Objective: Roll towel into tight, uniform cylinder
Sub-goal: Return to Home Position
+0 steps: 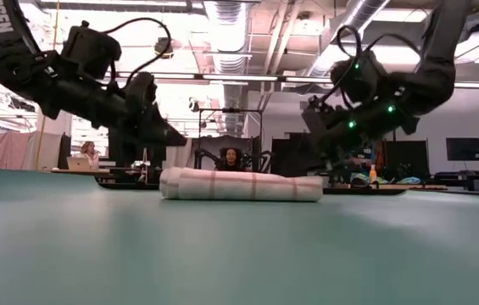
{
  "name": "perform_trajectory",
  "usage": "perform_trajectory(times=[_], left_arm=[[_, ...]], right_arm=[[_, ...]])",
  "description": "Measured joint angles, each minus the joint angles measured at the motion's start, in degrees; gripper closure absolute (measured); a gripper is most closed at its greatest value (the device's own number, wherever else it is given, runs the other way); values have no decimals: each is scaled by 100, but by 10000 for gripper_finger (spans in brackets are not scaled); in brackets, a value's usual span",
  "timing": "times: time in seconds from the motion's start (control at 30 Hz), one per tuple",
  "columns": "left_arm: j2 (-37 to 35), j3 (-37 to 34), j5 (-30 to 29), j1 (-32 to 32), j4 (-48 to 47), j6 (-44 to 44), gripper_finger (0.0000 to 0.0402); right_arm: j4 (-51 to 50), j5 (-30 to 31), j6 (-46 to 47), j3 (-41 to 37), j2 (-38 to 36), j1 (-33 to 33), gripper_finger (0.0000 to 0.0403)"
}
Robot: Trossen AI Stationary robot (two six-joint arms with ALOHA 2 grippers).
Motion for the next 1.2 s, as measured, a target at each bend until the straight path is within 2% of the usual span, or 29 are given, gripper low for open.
perform_trajectory(times=[0.17, 0.33, 0.43, 0.57, 0.67, 0.77, 0.93, 1.07, 1.2], left_arm=[[-459, 0, 33, 2, -139, -688, 402], [-1312, 5, 539, 4, 8, -1074, 401], [-1913, 9, 624, 2, -88, -908, 402], [-2668, 9, 488, 11, -846, 138, 402], [-3160, 10, 281, 9, -1336, -74, 401], [-3556, -106, 81, 17, -1389, 216, 402], [-4187, -675, 627, 130, -1128, 223, 401], [-4489, -1282, 628, 135, -876, 8, 402], [-4645, -1331, 750, 136, -944, 72, 402]], right_arm=[[-517, -7, 94, -2, -914, 1, 317], [-1583, -22, 74, 7, -2611, 0, 317], [-2390, -22, -99, 7, -3682, 8, 317], [-3732, -74, -134, 11, -4921, 8, 317], [-4381, -78, -232, 11, -5667, 8, 317], [-4908, 38, -504, -15, -6248, 21, 317], [-5002, 50, -375, -667, -7247, 39, 317], [-4906, 172, -149, -1458, -8110, 164, 317], [-4781, 372, 2, -2020, -8900, 308, 317]])
